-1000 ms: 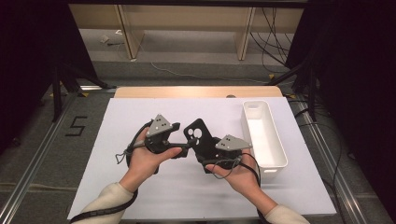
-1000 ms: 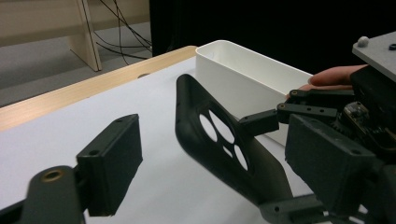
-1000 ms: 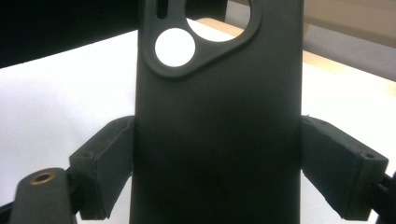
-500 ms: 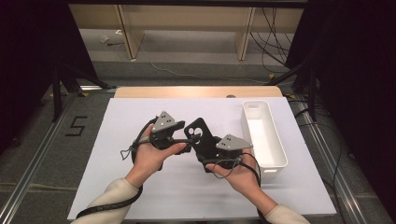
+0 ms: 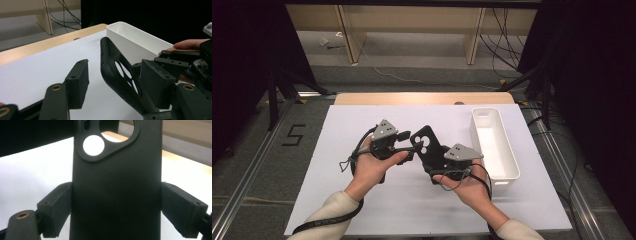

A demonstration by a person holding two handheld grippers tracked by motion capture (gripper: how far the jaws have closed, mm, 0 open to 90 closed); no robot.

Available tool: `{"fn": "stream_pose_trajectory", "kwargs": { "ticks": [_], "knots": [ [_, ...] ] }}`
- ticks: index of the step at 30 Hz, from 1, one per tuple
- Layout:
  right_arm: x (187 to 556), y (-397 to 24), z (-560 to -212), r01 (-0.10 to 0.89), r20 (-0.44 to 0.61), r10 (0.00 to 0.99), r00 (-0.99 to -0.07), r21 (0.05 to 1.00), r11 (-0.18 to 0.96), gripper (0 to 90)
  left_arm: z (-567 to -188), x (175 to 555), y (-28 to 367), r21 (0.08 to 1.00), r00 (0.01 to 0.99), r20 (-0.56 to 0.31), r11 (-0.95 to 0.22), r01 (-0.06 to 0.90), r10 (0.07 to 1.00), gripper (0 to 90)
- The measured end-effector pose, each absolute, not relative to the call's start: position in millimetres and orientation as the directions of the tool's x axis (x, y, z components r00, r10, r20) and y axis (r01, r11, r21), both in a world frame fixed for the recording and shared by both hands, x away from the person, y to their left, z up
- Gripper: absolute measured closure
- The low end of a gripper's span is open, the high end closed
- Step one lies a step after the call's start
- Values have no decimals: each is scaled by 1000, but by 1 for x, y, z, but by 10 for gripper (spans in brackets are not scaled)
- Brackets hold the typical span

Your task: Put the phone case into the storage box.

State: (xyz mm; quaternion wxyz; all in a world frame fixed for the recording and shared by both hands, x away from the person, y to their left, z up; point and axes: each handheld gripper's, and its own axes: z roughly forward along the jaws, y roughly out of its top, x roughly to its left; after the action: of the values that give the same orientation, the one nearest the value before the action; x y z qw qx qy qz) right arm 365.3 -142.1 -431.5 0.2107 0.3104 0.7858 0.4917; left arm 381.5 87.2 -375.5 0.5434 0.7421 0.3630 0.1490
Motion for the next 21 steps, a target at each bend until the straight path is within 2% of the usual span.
{"fn": "stream_pose_trajectory", "kwargs": {
  "ticks": [11, 21],
  "knots": [
    [365, -141, -431, 272, -31, 695, -719, 907, 322, 157, -377, 383, 87, 911, 691, -193, -134, 390, 696, 459],
    [364, -140, -432, 271, -34, 691, -722, 905, 328, 157, -380, 385, 89, 902, 687, -245, -98, 420, 685, 615]
  ]
}}
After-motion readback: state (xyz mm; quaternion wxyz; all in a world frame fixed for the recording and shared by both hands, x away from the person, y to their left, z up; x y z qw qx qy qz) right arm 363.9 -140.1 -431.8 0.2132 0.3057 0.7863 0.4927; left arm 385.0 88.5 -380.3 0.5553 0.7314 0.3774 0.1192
